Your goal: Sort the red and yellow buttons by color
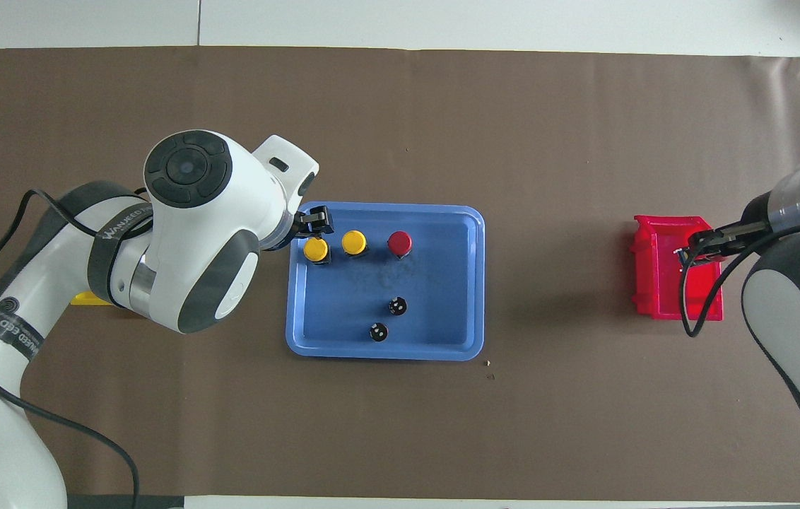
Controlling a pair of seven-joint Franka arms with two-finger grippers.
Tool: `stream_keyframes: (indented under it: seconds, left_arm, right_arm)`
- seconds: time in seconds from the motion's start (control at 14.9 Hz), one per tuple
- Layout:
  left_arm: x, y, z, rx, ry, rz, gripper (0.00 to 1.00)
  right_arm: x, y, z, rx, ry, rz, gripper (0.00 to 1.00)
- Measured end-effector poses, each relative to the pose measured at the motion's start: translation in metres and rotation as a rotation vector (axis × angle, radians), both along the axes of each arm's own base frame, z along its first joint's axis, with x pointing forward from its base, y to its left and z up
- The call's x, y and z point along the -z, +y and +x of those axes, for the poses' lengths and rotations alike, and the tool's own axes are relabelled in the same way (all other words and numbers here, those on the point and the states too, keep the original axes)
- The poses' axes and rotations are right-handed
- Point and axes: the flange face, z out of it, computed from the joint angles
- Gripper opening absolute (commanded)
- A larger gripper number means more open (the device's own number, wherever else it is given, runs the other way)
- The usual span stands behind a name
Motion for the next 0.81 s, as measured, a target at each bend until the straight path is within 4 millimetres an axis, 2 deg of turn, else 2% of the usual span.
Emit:
stream_keyframes:
  seconds: [0.13,0.2,0.47,0.74,0.81]
  left_arm:
    - [0.017,0.0,0.005,-0.005,0.001,-0.001,0.83]
    - [0.022,0.001,0.005,-0.01,-0.007,-0.006,0.83]
    - [0.033,-0.003,-0.001,-0.023,-0.016,-0.013,0.83]
    - [0.05,-0.018,-0.018,0.002,-0.001,-0.004,0.82]
    - [0.052,-0.019,-0.019,0.004,0.0,-0.004,0.76]
  right_arm:
    - [0.025,-0.03,-0.016,-0.02,-0.034,0.011,0.25]
    - [0.038,-0.036,-0.022,-0.022,-0.038,0.014,0.25]
    - [0.065,-0.039,-0.028,0.003,-0.074,0.047,0.25]
    - [0.113,-0.041,-0.03,0.015,-0.101,0.056,0.25]
    - [0.121,-0.04,-0.031,0.013,-0.098,0.056,0.25]
